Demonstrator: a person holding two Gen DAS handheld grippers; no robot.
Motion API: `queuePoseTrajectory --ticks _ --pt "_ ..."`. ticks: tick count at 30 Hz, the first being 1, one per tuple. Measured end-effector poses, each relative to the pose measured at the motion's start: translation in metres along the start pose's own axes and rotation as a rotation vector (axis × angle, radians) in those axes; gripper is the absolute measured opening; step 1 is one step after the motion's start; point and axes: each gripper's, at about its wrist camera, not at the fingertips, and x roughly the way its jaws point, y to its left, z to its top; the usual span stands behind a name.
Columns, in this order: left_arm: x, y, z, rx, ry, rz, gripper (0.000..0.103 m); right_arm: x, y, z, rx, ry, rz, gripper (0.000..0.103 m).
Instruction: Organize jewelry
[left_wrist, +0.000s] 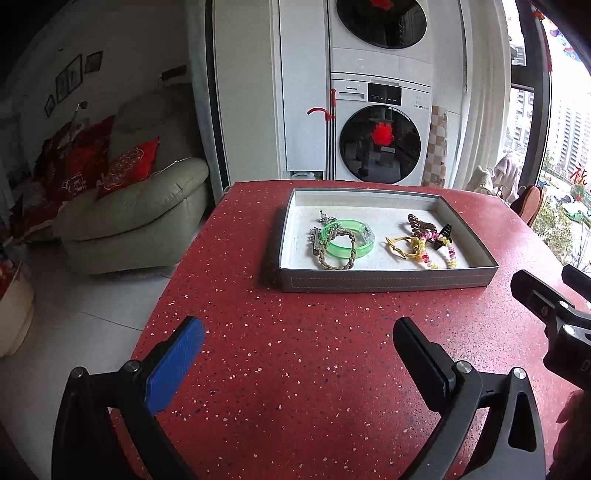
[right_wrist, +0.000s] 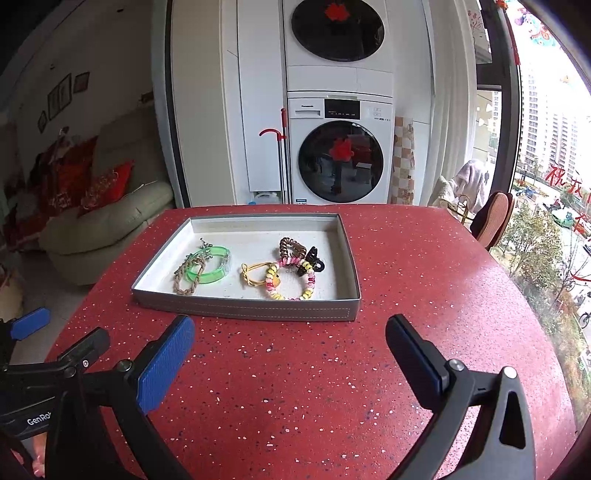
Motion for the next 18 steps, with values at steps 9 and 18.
queuePoseTrajectory --ticks 9,18 --pt "-0.0035 -0.0005 0.0023 0.005 0.002 -0.005 0.103 -0.0006 0.0002 -0.0007 -0.001 -0.001 -0.001 0.103" --pt "-0.0035 -0.0010 0.0037 0.004 0.003 -0.005 0.103 -0.0035 -0.0010 -0.0006 -0.008 -0.004 -0.006 0.103"
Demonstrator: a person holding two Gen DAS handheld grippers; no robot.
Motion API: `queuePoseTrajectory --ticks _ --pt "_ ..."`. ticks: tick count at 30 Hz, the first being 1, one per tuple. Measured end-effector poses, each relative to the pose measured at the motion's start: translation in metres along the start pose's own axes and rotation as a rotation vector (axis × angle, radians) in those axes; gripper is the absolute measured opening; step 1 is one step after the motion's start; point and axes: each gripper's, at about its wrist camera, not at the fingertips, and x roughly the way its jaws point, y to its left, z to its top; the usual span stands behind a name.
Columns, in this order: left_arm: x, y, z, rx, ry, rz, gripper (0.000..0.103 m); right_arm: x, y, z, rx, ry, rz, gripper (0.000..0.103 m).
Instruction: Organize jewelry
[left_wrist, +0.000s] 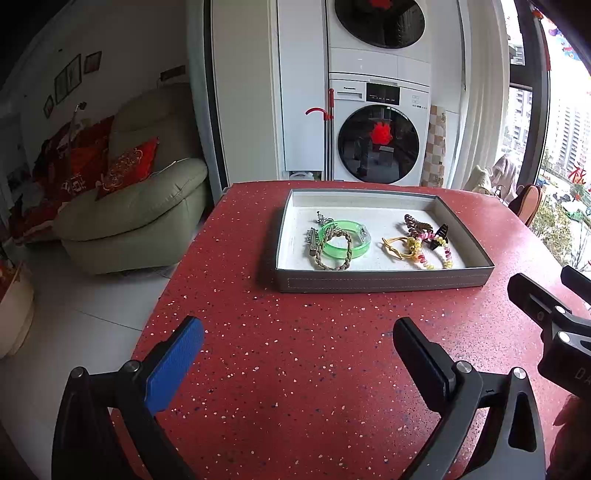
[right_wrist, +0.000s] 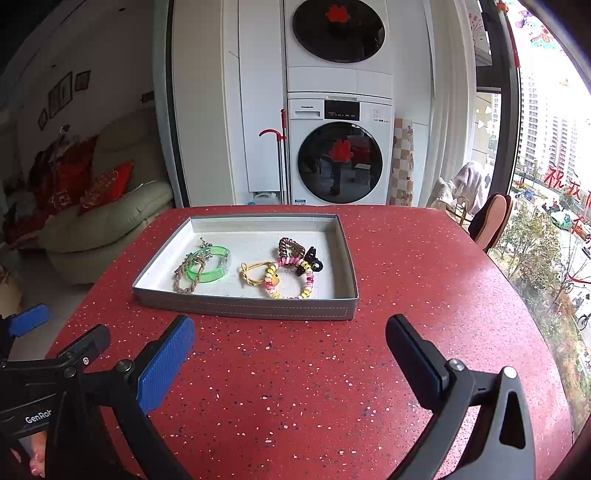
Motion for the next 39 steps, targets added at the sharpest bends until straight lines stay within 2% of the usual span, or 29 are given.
queuePoseTrajectory --ticks 39 --pt "0.0041 -0.0018 -0.0014 0.000 0.006 -0.002 0.103 0.0000 -0.0012 0.0001 0.011 0.004 0.001 0.103"
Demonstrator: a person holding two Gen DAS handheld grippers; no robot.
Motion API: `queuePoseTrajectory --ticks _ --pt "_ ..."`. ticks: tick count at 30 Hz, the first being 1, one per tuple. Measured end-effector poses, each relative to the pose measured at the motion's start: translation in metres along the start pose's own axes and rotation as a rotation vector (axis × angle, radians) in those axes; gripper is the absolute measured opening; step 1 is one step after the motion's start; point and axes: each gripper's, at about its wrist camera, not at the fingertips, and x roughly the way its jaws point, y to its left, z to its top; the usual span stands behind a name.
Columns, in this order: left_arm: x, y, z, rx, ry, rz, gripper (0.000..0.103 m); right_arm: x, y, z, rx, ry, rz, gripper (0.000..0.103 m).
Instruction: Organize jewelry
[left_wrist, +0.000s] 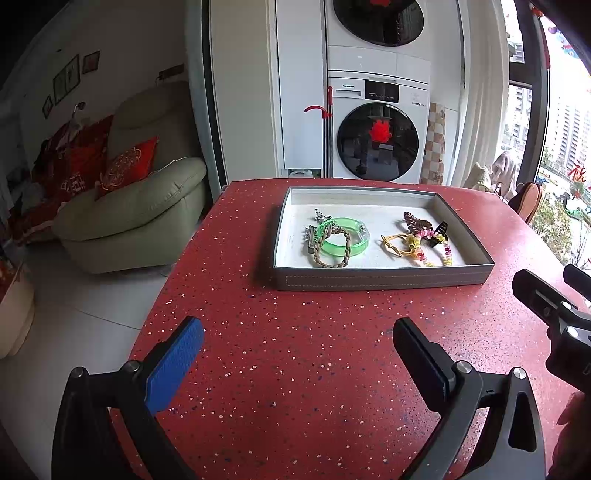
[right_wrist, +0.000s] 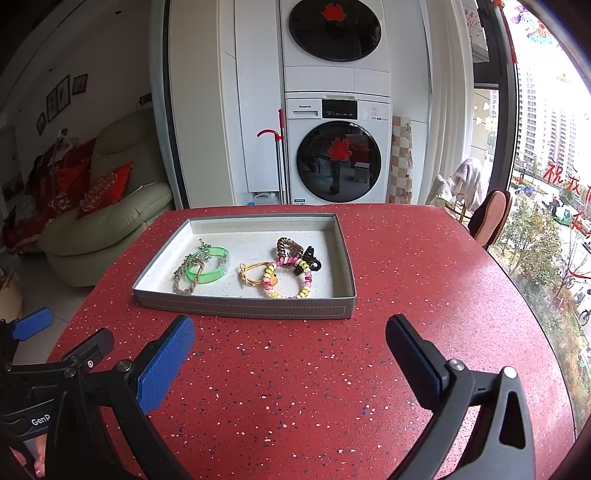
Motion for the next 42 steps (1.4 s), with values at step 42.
queuePoseTrajectory --ticks 42 --pt "0.0003 -0.0022 -0.0004 0.005 -0.001 0.005 0.103 -0.0014 -0.0001 0.0019 0.008 0.000 0.000 0.103"
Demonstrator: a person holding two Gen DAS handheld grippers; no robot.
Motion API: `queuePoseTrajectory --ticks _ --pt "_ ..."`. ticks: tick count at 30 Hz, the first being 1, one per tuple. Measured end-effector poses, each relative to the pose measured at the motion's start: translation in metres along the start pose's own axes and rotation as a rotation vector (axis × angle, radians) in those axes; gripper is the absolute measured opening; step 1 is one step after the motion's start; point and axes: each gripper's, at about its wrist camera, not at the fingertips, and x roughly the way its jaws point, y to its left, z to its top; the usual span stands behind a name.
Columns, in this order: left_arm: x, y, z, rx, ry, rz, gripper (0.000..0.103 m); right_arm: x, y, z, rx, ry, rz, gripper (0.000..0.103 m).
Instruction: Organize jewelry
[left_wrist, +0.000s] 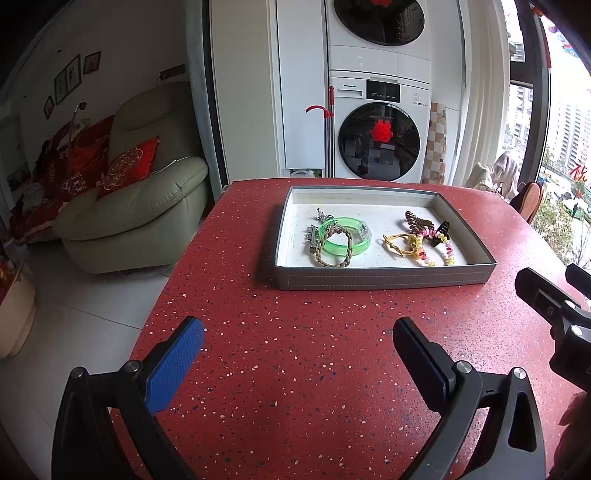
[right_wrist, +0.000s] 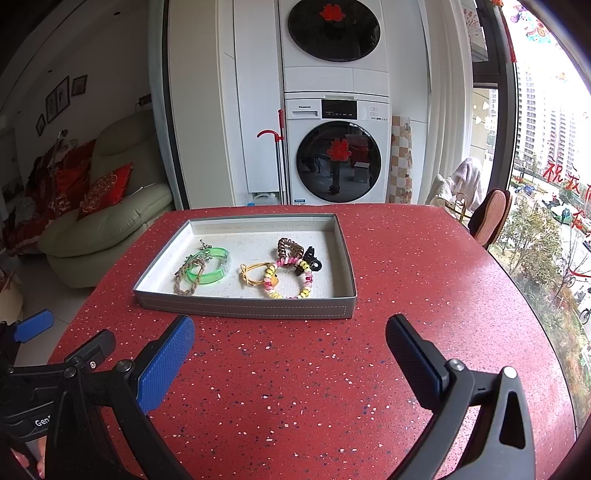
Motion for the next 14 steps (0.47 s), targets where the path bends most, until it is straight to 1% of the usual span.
queuePoseTrajectory --ticks 10,14 --pt "0.0000 0.0016 -0.0013 -0.006 0.001 0.005 0.103 0.0007 0.0009 -0.0003 0.002 0.002 0.000 0.103" --pt "-0.0004 0.0037 -0.0022 -0.008 0.003 -0.010 0.103 0.0014 0.0030 -0.0020 0.004 0.007 -0.001 0.103"
